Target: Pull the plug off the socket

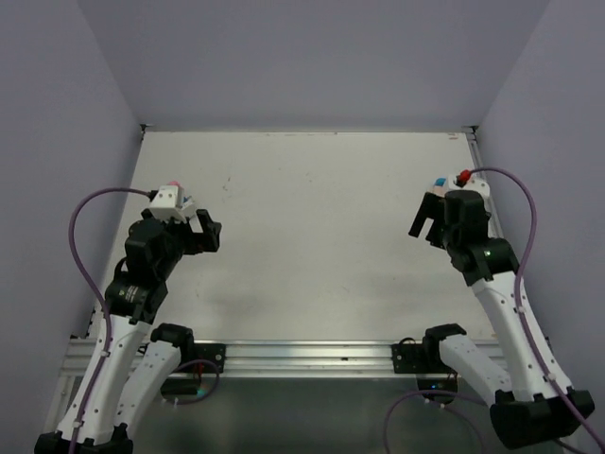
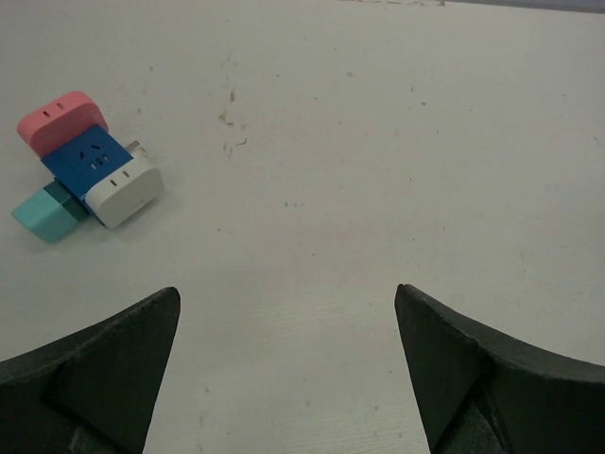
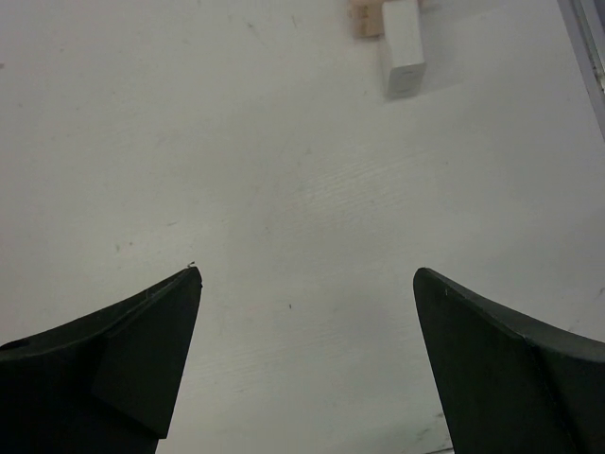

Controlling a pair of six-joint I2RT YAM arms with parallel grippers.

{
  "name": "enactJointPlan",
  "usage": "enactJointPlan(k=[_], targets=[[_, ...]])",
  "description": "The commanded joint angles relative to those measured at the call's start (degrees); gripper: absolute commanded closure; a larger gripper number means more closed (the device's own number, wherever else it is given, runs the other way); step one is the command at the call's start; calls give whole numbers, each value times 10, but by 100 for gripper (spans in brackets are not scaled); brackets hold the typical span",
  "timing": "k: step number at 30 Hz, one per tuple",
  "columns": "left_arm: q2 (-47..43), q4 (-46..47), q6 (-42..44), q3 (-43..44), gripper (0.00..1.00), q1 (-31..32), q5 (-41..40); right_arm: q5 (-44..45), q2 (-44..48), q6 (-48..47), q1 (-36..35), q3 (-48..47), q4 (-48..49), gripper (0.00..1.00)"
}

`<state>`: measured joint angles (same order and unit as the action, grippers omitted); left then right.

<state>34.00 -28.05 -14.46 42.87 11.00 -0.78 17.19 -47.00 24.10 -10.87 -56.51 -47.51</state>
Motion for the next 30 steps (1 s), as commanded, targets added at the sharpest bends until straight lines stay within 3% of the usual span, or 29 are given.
enactJointPlan(k=[1,6,12,30], targets=[[-23,82,-10,-35,0,2,21,65,-62,26,1,18,96,1],[-38,112,5,-96,0,5,23,72,-178,10,66,18,196,1],[-34,117,11,-98,0,16,22,70,-257,-54,103,13,321,1],[-41,120,14,-99,1,44,10,-22,-447,-112,161,-48,448,2]])
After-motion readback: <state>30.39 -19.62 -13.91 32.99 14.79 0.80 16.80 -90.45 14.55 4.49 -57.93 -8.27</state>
